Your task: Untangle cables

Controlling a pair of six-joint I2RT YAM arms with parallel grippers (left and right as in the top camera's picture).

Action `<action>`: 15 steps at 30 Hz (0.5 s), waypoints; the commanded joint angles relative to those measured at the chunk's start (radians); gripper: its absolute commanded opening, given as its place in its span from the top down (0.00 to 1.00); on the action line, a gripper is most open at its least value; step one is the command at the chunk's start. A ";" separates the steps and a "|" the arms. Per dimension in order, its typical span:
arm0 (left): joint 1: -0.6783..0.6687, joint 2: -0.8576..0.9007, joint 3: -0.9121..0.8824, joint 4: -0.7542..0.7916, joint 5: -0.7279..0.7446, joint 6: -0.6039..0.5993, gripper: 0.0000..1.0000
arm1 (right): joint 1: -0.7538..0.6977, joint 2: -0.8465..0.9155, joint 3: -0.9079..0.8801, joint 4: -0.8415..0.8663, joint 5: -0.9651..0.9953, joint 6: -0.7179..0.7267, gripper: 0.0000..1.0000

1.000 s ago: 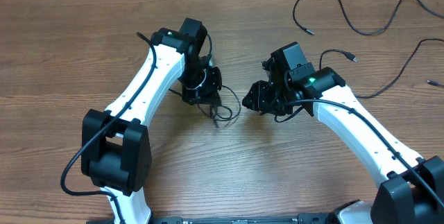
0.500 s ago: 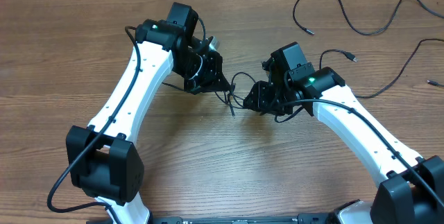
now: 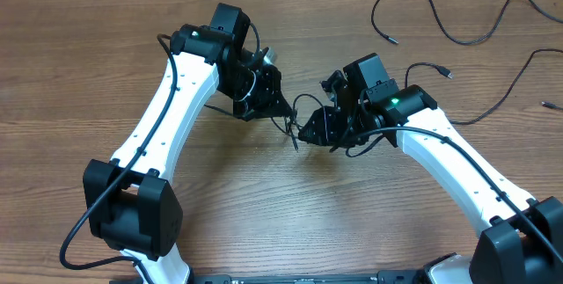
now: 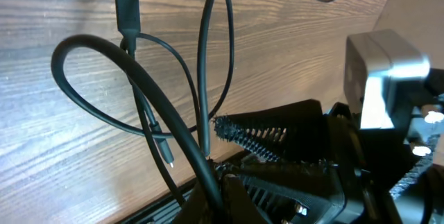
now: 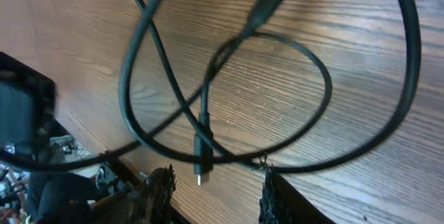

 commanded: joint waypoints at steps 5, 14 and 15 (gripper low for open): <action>-0.015 -0.019 0.023 -0.021 0.026 -0.037 0.96 | 0.006 0.006 0.006 0.053 -0.067 -0.026 0.59; -0.030 -0.019 0.023 -0.037 0.106 -0.022 0.96 | 0.006 0.006 0.006 0.044 0.049 -0.025 0.66; -0.030 -0.019 0.023 -0.037 0.109 -0.020 0.96 | 0.006 0.006 0.006 0.044 0.049 -0.025 0.68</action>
